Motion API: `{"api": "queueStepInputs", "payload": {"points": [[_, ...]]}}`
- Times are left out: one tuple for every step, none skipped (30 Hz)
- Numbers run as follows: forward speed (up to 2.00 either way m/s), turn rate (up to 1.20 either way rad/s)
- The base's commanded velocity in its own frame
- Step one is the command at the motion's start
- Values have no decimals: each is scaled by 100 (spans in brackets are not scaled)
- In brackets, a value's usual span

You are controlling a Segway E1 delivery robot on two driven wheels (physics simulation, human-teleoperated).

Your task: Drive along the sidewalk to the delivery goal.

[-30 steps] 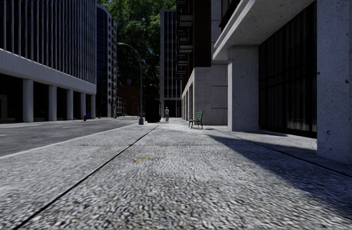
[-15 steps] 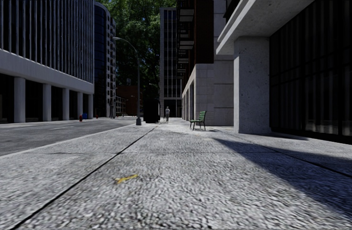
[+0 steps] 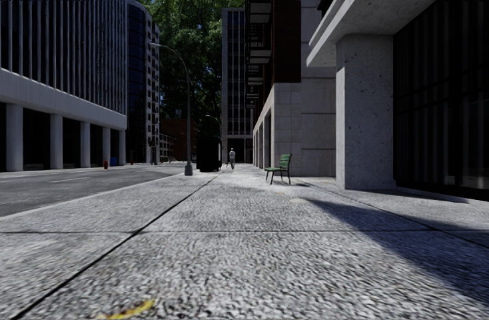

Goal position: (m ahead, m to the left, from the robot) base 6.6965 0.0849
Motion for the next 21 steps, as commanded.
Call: {"api": "queueStepInputs", "payload": {"points": [[200,0],[200,0],[200,0],[200,0],[200,0],[200,0],[200,0],[200,0],[200,0],[200,0],[200,0],[200,0],[200,0],[200,0],[200,0],[200,6],[200,6],[200,9],[200,10],[200,17],[200,17]]}}
